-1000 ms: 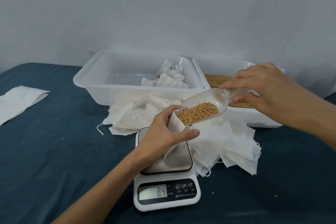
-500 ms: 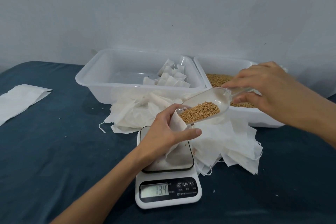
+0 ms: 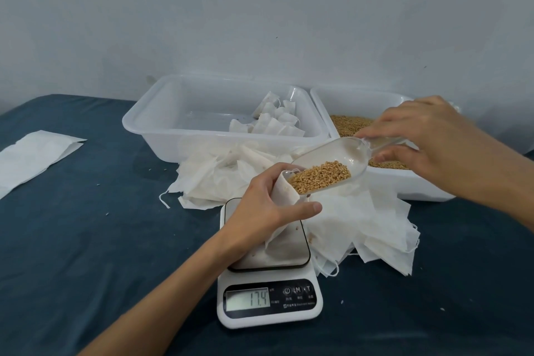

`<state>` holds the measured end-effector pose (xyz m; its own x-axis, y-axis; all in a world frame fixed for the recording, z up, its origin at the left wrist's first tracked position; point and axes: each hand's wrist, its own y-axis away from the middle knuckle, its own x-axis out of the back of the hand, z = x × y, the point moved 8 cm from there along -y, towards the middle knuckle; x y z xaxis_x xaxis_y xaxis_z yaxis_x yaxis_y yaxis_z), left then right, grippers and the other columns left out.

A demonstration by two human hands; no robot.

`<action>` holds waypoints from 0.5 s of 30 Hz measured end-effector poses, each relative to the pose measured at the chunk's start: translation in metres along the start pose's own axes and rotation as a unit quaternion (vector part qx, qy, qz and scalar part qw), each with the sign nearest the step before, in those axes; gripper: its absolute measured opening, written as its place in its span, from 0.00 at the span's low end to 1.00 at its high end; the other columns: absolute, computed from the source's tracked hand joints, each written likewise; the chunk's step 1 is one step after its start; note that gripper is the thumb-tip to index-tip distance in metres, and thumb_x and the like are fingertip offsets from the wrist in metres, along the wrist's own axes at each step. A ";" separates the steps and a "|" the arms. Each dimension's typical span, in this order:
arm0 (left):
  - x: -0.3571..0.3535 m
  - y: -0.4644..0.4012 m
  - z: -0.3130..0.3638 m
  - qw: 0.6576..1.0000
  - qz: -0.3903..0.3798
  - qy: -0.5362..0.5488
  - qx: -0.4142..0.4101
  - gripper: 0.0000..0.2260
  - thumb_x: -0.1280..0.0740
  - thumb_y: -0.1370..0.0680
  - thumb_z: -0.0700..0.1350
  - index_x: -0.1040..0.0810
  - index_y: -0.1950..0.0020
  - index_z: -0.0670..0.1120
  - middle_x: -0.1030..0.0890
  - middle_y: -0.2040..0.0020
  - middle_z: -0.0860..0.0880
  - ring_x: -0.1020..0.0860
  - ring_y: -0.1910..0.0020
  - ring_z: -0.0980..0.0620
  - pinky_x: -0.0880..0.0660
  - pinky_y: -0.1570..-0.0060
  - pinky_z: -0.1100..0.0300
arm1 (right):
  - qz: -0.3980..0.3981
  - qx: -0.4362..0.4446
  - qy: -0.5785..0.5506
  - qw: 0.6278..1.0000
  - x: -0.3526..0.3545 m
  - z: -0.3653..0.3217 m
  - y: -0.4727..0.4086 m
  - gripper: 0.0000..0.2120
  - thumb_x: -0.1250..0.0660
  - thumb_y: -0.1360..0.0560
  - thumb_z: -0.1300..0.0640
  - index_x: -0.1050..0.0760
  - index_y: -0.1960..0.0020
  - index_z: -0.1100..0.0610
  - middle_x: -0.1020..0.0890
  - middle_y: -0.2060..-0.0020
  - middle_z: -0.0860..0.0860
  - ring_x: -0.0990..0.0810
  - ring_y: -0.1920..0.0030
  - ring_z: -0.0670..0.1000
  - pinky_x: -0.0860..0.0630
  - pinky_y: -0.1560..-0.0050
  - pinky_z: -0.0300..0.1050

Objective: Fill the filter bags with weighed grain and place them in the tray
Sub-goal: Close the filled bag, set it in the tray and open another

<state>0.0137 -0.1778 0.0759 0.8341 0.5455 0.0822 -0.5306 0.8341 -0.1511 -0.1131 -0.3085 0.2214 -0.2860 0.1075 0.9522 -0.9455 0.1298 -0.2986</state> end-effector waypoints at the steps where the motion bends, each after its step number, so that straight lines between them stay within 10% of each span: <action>1: 0.000 0.000 0.000 1.000 0.000 -0.002 0.000 0.23 0.20 0.31 0.48 0.20 0.38 0.54 0.15 0.40 0.50 0.18 0.39 0.51 0.26 0.30 0.46 | 0.000 0.000 0.000 1.000 0.000 0.000 0.000 0.16 0.24 0.27 0.62 0.16 0.40 0.53 0.16 0.51 0.49 0.20 0.49 0.58 0.37 0.41 0.51; 15: 0.001 -0.001 0.001 1.000 0.001 0.000 -0.010 0.24 0.19 0.33 0.52 0.20 0.38 0.55 0.16 0.39 0.51 0.18 0.39 0.50 0.25 0.31 0.45 | 0.004 0.002 0.002 1.000 0.001 0.002 0.000 0.16 0.25 0.26 0.61 0.17 0.40 0.52 0.16 0.51 0.47 0.20 0.49 0.56 0.38 0.41 0.48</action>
<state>0.0146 -0.1780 0.0773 0.8329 0.5474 0.0819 -0.5294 0.8310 -0.1706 -0.1141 -0.3099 0.2228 -0.2935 0.1127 0.9493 -0.9435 0.1253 -0.3066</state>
